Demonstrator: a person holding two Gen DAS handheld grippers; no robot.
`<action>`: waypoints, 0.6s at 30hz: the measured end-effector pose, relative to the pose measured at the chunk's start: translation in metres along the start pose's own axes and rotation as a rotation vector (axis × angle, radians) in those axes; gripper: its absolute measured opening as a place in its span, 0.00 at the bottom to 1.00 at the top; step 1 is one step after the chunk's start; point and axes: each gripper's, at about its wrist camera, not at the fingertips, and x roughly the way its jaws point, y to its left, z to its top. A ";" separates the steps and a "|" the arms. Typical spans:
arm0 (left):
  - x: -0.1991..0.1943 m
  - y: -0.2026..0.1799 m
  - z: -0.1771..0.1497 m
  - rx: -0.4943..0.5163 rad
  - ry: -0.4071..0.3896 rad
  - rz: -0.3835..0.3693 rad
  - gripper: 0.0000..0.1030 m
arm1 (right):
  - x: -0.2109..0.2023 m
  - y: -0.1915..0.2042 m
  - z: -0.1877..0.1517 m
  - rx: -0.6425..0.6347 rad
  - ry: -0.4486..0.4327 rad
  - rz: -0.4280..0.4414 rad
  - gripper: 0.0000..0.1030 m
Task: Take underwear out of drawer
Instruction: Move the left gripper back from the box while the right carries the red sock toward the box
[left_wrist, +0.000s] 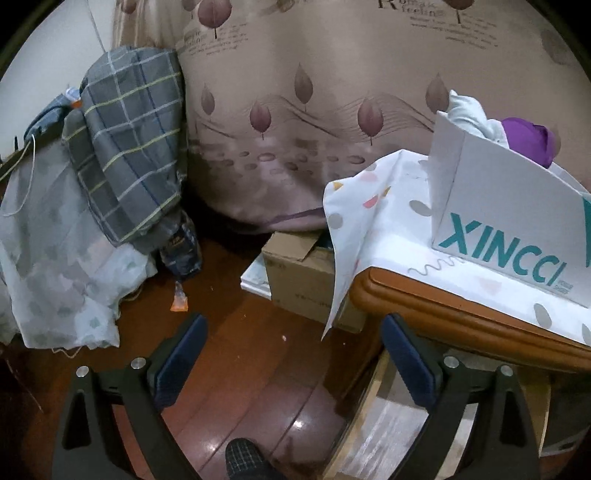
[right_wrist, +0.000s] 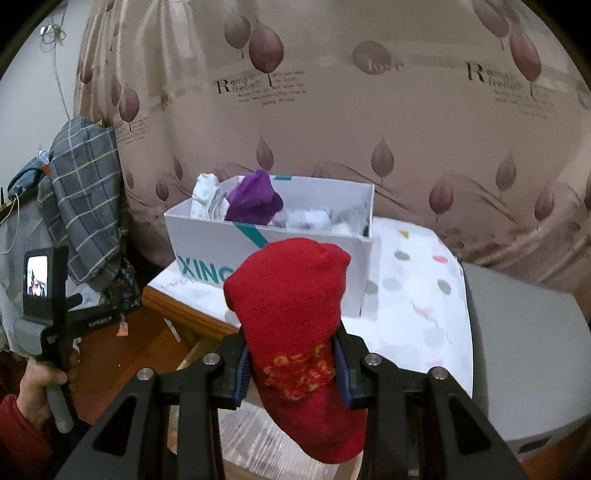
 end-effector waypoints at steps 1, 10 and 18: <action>0.000 0.000 0.000 -0.003 0.001 -0.010 0.92 | 0.001 0.003 0.005 -0.018 -0.005 -0.005 0.35; -0.004 -0.017 -0.003 0.062 -0.014 -0.006 0.92 | -0.002 0.019 0.048 -0.085 -0.042 -0.004 0.35; -0.002 -0.020 -0.005 0.067 -0.008 -0.001 0.92 | 0.008 0.025 0.084 -0.120 -0.050 -0.010 0.35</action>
